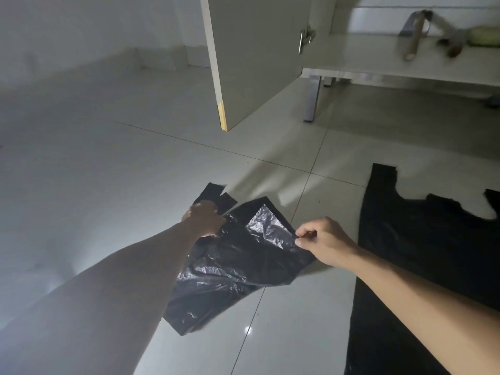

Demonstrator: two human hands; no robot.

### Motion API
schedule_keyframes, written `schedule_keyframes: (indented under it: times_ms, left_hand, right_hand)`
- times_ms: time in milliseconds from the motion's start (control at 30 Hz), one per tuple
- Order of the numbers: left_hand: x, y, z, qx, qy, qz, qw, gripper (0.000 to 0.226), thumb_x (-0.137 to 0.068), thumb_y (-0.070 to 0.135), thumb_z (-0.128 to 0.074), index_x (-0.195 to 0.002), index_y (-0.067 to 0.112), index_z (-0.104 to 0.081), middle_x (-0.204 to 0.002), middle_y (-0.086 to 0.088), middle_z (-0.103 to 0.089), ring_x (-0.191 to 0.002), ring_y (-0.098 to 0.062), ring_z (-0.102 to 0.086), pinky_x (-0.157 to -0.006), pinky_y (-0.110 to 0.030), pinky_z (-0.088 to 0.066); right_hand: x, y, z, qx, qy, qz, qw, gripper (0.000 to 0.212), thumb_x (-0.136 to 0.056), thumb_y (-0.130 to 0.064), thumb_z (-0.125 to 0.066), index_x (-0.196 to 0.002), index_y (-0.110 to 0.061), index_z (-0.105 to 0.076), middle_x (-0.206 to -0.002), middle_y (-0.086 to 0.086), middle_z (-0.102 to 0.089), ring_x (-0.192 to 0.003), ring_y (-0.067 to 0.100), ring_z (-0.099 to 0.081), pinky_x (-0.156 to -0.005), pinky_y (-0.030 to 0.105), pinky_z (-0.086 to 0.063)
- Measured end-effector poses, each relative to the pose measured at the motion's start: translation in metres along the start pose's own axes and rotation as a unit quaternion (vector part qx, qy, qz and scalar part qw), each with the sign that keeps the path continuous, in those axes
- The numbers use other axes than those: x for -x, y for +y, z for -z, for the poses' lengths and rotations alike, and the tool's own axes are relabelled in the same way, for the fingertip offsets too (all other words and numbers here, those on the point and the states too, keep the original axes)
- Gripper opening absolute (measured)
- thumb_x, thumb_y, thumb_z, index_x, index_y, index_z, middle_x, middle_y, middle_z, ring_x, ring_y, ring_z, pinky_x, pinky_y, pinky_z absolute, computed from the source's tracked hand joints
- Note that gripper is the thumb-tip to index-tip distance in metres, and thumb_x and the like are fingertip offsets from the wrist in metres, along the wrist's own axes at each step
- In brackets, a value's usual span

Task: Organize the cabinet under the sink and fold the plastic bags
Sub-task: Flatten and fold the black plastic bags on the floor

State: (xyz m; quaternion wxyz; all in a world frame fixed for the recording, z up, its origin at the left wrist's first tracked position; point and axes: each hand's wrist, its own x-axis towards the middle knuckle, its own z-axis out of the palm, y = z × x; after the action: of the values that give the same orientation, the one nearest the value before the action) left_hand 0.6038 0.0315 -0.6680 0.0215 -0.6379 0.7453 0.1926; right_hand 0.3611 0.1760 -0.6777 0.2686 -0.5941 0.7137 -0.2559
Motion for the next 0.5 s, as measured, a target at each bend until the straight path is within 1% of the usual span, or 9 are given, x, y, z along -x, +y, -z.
schedule_keyframes:
  times_ms: [33, 100, 167, 200, 267, 333, 367, 433, 500]
  left_hand:
    - [-0.001, 0.001, 0.001, 0.004, -0.002, -0.005, 1.0, 0.038, -0.084, 0.029, -0.064, -0.121, 0.018, -0.062, -0.116, -0.003, -0.063, -0.09, -0.018, -0.056, -0.072, -0.024, -0.043]
    - [-0.001, 0.002, 0.002, 0.008, -0.013, -0.021, 1.0, 0.036, -0.084, 0.027, -0.068, -0.118, 0.019, -0.066, -0.121, 0.001, -0.063, -0.103, -0.017, -0.06, -0.076, -0.021, -0.044]
    - [0.0, 0.003, 0.001, 0.001, -0.012, -0.031, 0.999, 0.029, -0.082, 0.027, -0.072, -0.11, 0.02, -0.071, -0.119, 0.004, -0.065, -0.11, -0.016, -0.059, -0.084, -0.022, -0.045]
    - [0.001, 0.003, 0.0, 0.001, -0.005, -0.027, 1.0, 0.024, -0.081, 0.025, -0.073, -0.105, 0.02, -0.073, -0.116, 0.004, -0.067, -0.107, -0.017, -0.061, -0.083, -0.023, -0.048]
    - [0.004, 0.003, -0.001, -0.014, 0.02, -0.017, 1.0, 0.017, -0.083, 0.022, -0.071, -0.1, 0.022, -0.072, -0.109, 0.001, -0.069, -0.094, -0.016, -0.063, -0.075, -0.023, -0.051]
    - [0.008, 0.005, 0.002, -0.044, 0.056, -0.01, 0.997, 0.019, -0.085, 0.022, -0.068, -0.104, 0.022, -0.07, -0.107, 0.001, -0.067, -0.083, -0.013, -0.058, -0.07, -0.022, -0.05]
    - [0.011, 0.007, 0.006, -0.061, 0.08, -0.002, 0.995, 0.02, -0.085, 0.023, -0.068, -0.106, 0.023, -0.068, -0.105, 0.0, -0.067, -0.08, -0.013, -0.056, -0.07, -0.023, -0.051]
    - [0.015, 0.008, 0.017, -0.084, 0.128, 0.021, 0.988, 0.023, -0.086, 0.026, -0.066, -0.108, 0.021, -0.067, -0.098, -0.003, -0.066, -0.079, -0.015, -0.057, -0.076, -0.029, -0.054]
    - [0.018, 0.005, 0.026, -0.09, 0.164, 0.035, 0.982, 0.022, -0.085, 0.022, -0.062, -0.106, 0.017, -0.065, -0.093, -0.004, -0.064, -0.084, -0.019, -0.058, -0.08, -0.033, -0.053]
  right_hand:
    - [0.006, 0.0, 0.002, -0.015, 0.009, 0.015, 1.0, 0.003, -0.082, -0.008, -0.072, -0.079, -0.008, -0.073, -0.069, -0.009, -0.064, -0.062, 0.008, -0.056, -0.059, 0.008, -0.037]
    - [0.019, -0.001, 0.007, -0.06, 0.012, 0.024, 0.998, 0.008, -0.083, -0.003, -0.069, -0.077, -0.008, -0.07, -0.073, -0.002, -0.069, -0.068, 0.014, -0.062, -0.065, 0.016, -0.043]
    - [0.032, -0.003, 0.015, -0.103, 0.001, 0.011, 0.995, 0.011, -0.084, 0.0, -0.066, -0.077, -0.009, -0.067, -0.072, -0.001, -0.07, -0.066, 0.008, -0.063, -0.065, 0.016, -0.044]
    - [0.039, -0.005, 0.019, -0.115, -0.005, 0.0, 0.993, 0.011, -0.084, 0.001, -0.066, -0.078, -0.008, -0.066, -0.071, 0.0, -0.07, -0.064, 0.006, -0.063, -0.064, 0.014, -0.044]
    - [0.052, -0.007, 0.027, -0.135, -0.015, -0.018, 0.991, 0.009, -0.083, 0.001, -0.068, -0.082, -0.009, -0.068, -0.073, 0.002, -0.072, -0.066, 0.007, -0.066, -0.062, 0.011, -0.045]
    - [0.061, -0.007, 0.034, -0.16, -0.017, -0.034, 0.986, 0.017, -0.081, 0.002, -0.07, -0.086, -0.013, -0.073, -0.077, -0.001, -0.074, -0.072, 0.004, -0.068, -0.063, 0.008, -0.046]
    - [0.065, -0.005, 0.038, -0.162, -0.011, -0.042, 0.986, 0.019, -0.08, 0.002, -0.071, -0.085, -0.016, -0.074, -0.079, -0.003, -0.075, -0.074, 0.004, -0.069, -0.065, 0.009, -0.048]
    - [0.069, -0.001, 0.05, -0.165, 0.004, -0.052, 0.985, 0.024, -0.079, 0.008, -0.069, -0.072, -0.014, -0.075, -0.078, -0.003, -0.075, -0.074, 0.008, -0.069, -0.072, 0.021, -0.052]
    - [0.074, 0.002, 0.062, -0.181, 0.002, -0.058, 0.982, 0.043, -0.078, 0.023, -0.057, -0.059, -0.011, -0.073, -0.09, 0.005, -0.072, -0.087, 0.014, -0.065, -0.084, 0.034, -0.053]
